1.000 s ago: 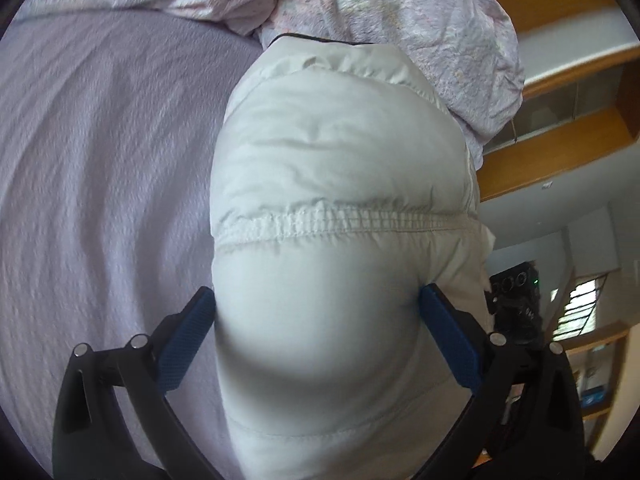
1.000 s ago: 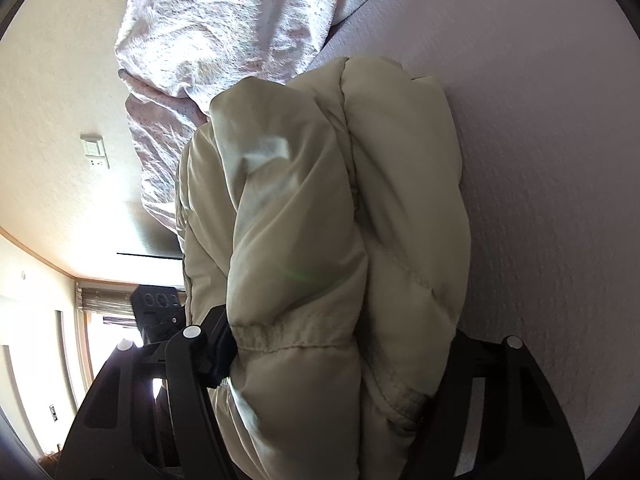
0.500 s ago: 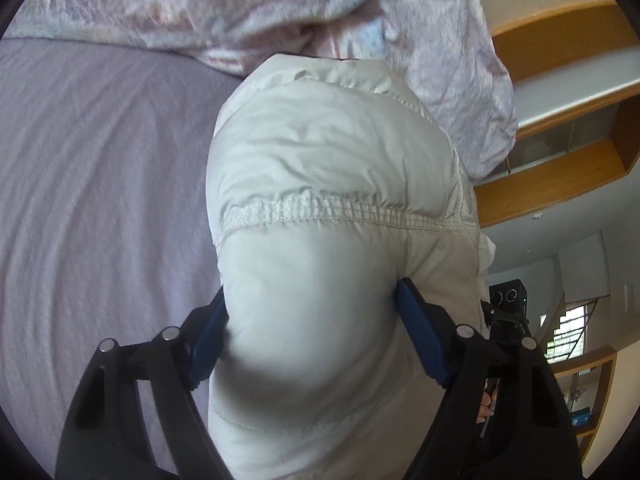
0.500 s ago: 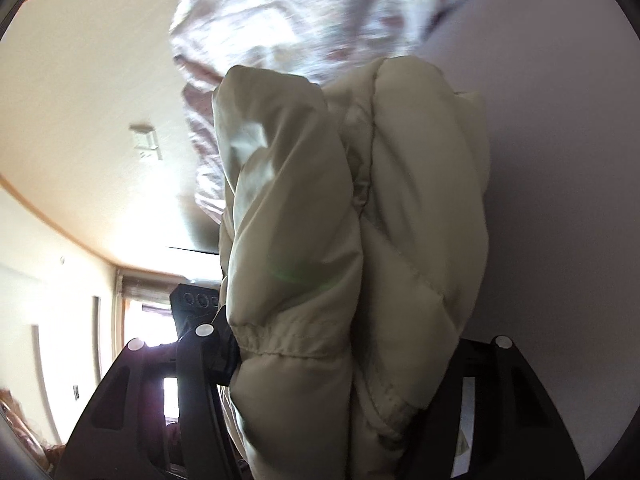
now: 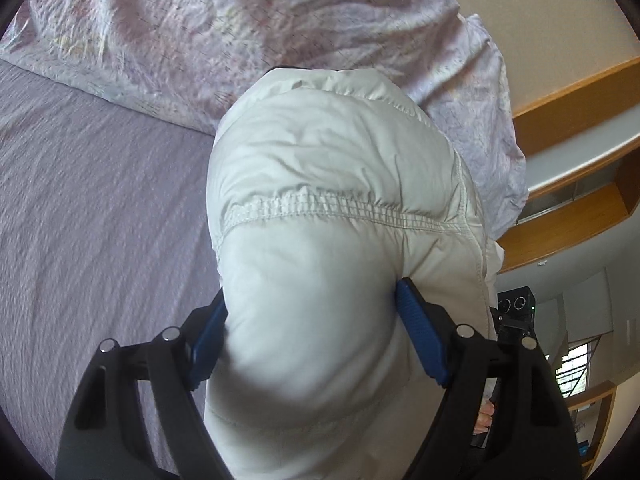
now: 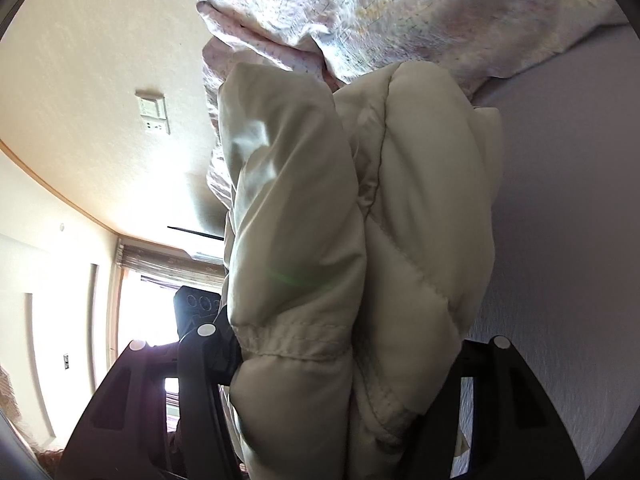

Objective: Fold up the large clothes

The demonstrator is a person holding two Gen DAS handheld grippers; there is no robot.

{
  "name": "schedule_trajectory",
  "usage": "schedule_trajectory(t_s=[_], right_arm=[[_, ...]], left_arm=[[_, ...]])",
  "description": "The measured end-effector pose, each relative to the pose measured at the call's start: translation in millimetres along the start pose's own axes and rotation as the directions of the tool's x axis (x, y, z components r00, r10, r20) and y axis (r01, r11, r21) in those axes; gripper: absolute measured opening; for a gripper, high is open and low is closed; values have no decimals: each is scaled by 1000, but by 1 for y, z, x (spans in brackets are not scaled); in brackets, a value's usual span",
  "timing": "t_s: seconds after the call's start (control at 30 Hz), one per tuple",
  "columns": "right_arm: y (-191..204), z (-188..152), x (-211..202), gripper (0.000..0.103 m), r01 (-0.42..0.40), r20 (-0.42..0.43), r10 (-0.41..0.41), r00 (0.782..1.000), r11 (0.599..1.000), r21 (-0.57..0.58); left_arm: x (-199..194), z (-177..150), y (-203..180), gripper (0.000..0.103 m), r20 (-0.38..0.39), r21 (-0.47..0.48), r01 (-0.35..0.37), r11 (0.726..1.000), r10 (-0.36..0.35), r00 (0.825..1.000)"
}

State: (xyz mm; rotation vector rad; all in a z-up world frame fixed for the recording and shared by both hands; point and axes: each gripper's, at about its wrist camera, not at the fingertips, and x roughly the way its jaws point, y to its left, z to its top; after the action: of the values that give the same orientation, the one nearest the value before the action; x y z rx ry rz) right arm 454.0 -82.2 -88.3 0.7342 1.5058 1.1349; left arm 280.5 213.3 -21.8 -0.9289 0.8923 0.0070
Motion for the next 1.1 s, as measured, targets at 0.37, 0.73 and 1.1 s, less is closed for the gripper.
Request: schedule_trajectory(t_s=[0.37, 0.73, 1.1], right_arm=[[-26, 1, 10, 81, 303, -42, -301, 953, 952, 43], [46, 5, -59, 85, 575, 206, -543, 814, 802, -161], [97, -15, -4, 54, 671, 330, -590, 737, 580, -461]], left_arm=[[19, 14, 6, 88, 45, 85, -158, 984, 155, 987], [-16, 14, -33, 95, 229, 174, -334, 927, 291, 929], [30, -12, -98, 98, 358, 365, -495, 789, 372, 857]])
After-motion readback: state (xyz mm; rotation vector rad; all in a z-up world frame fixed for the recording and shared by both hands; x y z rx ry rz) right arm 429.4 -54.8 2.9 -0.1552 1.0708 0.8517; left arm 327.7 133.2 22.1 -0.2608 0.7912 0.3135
